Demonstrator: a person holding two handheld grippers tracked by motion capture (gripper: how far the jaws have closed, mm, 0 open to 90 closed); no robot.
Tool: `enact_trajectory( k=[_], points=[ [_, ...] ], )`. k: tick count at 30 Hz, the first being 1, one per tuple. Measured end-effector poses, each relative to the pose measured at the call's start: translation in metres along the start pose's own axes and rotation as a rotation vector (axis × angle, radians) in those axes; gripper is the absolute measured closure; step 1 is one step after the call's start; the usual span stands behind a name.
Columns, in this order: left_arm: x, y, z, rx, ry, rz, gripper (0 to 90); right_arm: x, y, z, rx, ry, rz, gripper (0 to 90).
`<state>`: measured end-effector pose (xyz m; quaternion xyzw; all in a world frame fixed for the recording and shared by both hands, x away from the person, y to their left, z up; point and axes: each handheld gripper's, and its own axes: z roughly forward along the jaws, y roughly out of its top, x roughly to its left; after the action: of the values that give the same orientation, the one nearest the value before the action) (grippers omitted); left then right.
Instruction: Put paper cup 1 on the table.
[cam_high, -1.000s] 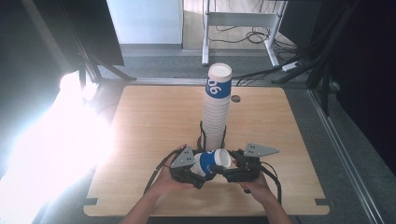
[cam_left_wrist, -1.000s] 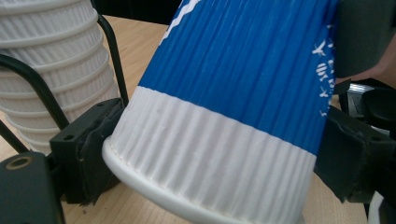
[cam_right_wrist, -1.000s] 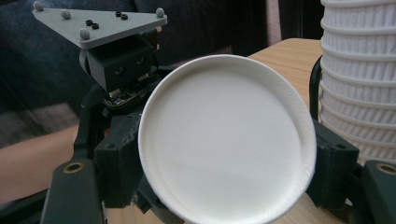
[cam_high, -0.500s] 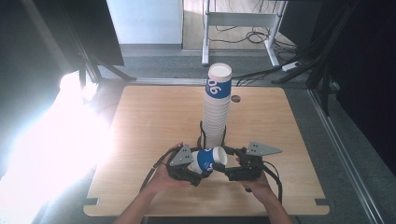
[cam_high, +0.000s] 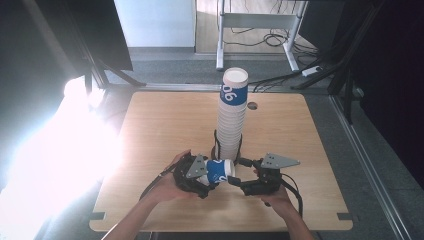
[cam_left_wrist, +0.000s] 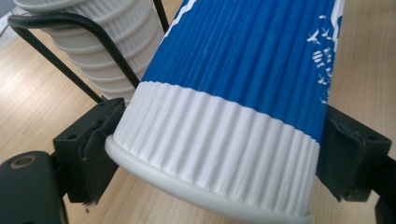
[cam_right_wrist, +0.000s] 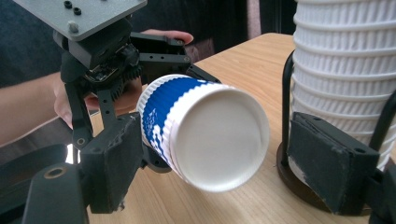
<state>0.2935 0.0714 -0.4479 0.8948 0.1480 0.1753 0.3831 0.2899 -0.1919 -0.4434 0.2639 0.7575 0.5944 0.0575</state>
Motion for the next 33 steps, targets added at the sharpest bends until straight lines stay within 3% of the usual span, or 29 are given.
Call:
enact_trajectory(
  k=[5,17,23,33],
  points=[
    [-0.003,0.001,0.003,0.036,-0.007,0.039,11.9,-0.001,-0.002,0.004,0.021,0.008,0.002,17.4],
    [-0.008,0.007,0.003,0.018,-0.030,0.066,11.8,-0.005,-0.012,0.016,0.081,0.050,0.037,15.4],
    [-0.008,0.007,0.003,0.006,-0.038,0.067,11.8,-0.007,-0.014,0.018,0.082,0.100,0.058,22.5],
    [-0.006,0.005,0.004,-0.007,-0.052,0.064,10.1,-0.007,-0.014,0.014,0.059,0.127,0.057,27.9]
  ],
)
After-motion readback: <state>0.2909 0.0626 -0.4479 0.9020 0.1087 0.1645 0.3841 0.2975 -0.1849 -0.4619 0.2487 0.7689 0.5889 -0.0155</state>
